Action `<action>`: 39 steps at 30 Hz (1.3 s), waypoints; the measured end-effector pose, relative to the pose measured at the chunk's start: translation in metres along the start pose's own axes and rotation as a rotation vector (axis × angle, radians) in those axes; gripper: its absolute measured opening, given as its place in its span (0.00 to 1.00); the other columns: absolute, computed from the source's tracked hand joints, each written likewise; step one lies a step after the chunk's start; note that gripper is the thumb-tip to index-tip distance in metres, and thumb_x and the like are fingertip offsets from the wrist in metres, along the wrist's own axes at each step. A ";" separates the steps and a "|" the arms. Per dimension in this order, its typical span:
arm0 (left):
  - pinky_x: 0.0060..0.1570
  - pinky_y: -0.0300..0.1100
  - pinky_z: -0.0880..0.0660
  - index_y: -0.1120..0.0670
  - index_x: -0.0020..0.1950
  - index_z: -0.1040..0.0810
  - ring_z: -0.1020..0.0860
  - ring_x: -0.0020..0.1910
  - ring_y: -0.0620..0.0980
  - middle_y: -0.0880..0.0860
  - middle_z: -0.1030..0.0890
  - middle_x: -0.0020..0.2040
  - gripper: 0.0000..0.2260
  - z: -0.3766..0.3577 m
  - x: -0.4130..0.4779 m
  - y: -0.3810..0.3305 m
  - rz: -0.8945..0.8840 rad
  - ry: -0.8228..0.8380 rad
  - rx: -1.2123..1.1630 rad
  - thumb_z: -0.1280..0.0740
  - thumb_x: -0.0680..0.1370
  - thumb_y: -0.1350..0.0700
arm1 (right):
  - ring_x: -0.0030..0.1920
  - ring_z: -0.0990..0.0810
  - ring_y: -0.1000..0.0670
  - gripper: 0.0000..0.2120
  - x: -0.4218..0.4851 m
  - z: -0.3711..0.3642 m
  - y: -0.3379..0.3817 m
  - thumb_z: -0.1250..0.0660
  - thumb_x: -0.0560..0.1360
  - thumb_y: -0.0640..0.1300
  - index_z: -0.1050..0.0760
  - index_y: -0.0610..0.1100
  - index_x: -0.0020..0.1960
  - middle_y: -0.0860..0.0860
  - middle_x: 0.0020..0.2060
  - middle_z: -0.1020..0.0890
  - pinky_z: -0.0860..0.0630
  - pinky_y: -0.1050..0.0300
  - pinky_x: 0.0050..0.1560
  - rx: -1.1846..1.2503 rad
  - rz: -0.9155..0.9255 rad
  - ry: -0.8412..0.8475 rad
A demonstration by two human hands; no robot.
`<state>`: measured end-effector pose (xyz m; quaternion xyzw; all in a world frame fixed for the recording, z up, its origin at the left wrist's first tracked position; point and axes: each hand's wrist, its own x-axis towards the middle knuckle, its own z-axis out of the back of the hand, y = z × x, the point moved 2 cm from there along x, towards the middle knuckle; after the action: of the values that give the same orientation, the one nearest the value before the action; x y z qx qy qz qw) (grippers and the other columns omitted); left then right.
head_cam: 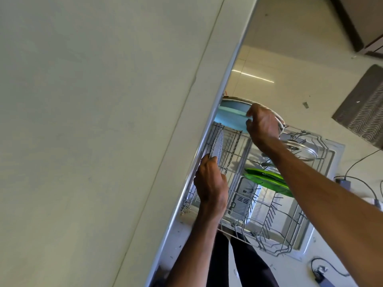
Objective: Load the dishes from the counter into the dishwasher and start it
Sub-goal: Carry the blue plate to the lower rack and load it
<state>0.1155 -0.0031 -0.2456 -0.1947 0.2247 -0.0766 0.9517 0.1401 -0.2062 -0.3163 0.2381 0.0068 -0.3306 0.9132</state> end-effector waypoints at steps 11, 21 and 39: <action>0.54 0.46 0.20 0.55 0.68 0.24 0.21 0.61 0.51 0.53 0.22 0.67 0.23 -0.003 0.007 0.000 0.009 0.004 -0.021 0.33 0.75 0.70 | 0.35 0.21 0.40 0.06 -0.007 -0.012 -0.018 0.31 0.77 0.32 0.26 0.38 0.51 0.38 0.39 0.18 0.23 0.47 0.34 0.008 0.090 0.005; 0.43 0.46 0.17 0.55 0.67 0.23 0.18 0.53 0.50 0.52 0.21 0.65 0.24 -0.012 0.014 -0.009 0.025 0.015 -0.028 0.33 0.74 0.72 | 0.38 0.19 0.38 0.05 -0.016 -0.035 -0.035 0.34 0.79 0.37 0.20 0.44 0.52 0.38 0.40 0.18 0.24 0.49 0.37 -0.036 0.025 0.073; 0.45 0.36 0.28 0.58 0.50 0.14 0.21 0.56 0.51 0.53 0.16 0.57 0.10 -0.011 0.022 -0.012 -0.215 0.103 0.072 0.35 0.79 0.66 | 0.54 0.17 0.40 0.17 -0.111 -0.018 -0.022 0.29 0.76 0.35 0.22 0.45 0.64 0.44 0.56 0.16 0.18 0.44 0.51 0.122 0.297 0.114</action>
<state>0.1296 -0.0227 -0.2585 -0.1791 0.2481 -0.1959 0.9317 0.0426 -0.1466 -0.3231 0.3099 0.0032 -0.1779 0.9340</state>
